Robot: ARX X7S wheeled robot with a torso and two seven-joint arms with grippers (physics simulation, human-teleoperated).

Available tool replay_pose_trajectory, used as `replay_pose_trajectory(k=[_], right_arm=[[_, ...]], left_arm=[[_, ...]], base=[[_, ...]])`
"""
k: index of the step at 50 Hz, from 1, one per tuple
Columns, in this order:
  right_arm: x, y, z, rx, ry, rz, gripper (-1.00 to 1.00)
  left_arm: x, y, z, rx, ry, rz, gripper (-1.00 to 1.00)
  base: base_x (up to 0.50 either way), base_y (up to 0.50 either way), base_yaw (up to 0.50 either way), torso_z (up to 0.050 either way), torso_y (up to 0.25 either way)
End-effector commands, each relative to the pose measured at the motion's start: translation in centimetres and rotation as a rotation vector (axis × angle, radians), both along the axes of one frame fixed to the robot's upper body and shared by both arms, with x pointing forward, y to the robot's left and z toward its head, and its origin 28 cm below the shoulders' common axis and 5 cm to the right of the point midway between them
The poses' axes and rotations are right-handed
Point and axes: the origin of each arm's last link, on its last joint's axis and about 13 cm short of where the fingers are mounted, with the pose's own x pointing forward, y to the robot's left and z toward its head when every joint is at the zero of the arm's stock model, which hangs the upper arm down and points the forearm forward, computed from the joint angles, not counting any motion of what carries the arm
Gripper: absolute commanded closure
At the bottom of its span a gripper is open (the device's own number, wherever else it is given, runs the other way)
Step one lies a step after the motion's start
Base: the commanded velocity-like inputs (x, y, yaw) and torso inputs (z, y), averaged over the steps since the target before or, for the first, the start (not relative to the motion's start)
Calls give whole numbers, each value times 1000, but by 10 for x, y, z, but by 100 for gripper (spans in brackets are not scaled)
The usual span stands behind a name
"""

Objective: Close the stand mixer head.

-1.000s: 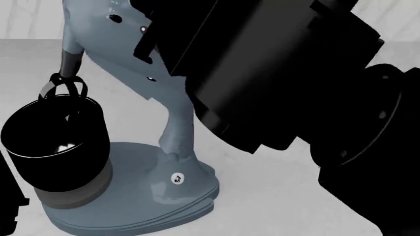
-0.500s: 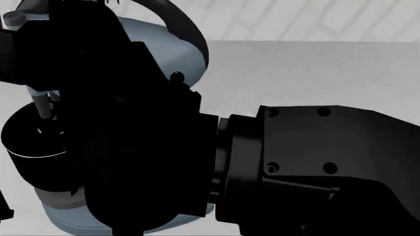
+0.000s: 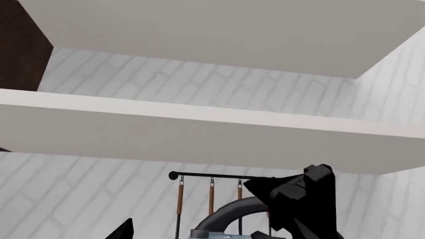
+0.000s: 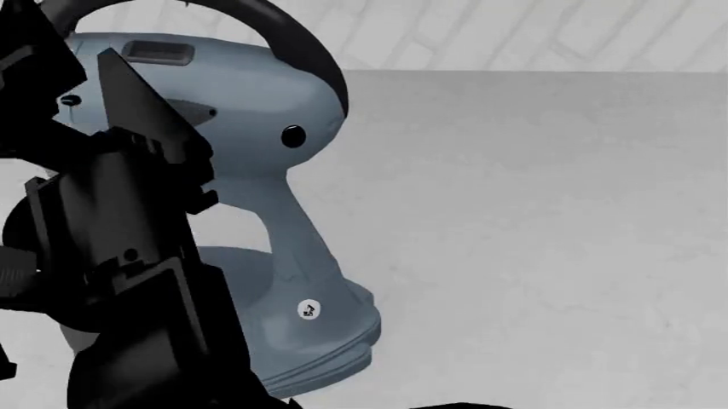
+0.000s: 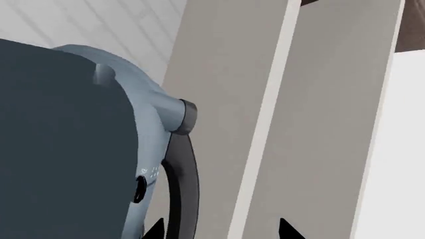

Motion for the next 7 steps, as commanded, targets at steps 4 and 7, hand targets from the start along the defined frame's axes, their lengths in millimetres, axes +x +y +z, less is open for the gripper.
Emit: replay_pose_trajectory(k=[4,7], right_arm=[[49,-43,-184,175,2364,-361,-100],[50,-43,-182,166,2353,-373,-100]], left_arm=[[9,6,-8,16,72,44,-100],[8,6,-7,13,70,44,-100]], base=[[4,0,-5,0,0],[0,0,-5,0,0]])
